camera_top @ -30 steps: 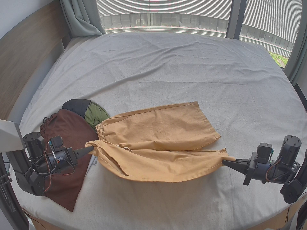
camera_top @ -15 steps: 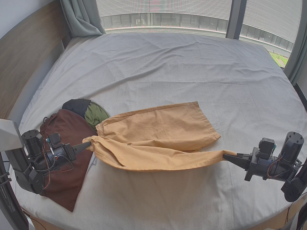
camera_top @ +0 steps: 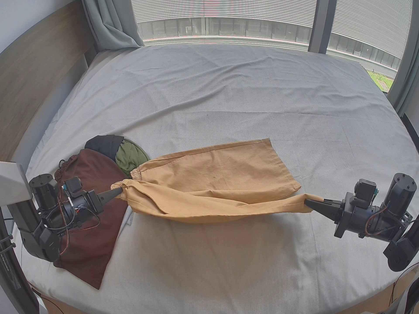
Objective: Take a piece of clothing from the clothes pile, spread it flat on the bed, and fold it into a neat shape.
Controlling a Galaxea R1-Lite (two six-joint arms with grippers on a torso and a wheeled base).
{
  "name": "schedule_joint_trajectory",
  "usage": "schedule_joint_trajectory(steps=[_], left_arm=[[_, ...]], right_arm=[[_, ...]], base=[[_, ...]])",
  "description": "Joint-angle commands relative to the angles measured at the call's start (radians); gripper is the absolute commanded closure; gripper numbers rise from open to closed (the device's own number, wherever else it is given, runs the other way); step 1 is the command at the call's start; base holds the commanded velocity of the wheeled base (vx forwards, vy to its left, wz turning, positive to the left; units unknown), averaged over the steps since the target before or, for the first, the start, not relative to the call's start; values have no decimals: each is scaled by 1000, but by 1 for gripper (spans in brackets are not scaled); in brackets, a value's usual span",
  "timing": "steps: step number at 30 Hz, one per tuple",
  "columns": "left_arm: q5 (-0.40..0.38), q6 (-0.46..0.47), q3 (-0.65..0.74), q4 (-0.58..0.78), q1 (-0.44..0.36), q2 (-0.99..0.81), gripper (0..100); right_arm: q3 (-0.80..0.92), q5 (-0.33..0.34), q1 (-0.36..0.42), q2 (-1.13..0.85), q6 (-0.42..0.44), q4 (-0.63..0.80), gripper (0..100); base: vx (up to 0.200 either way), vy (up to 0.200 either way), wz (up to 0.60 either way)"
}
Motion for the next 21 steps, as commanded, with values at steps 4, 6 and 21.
schedule_joint_trajectory(steps=[4,6,21], left_arm=[[20,-13,-16,0,-1,-4,100],[22,-13,-16,0,-3,-4,100],[65,-16,-36,0,-12,3,100]], right_arm=[[-80,-22,3,21,47,-1,100],[-131,-25,-3,49,101,-1,100],[-306,-25,-45,96,159,61,100]], base=[[0,0,0],[0,0,0],[0,0,0]])
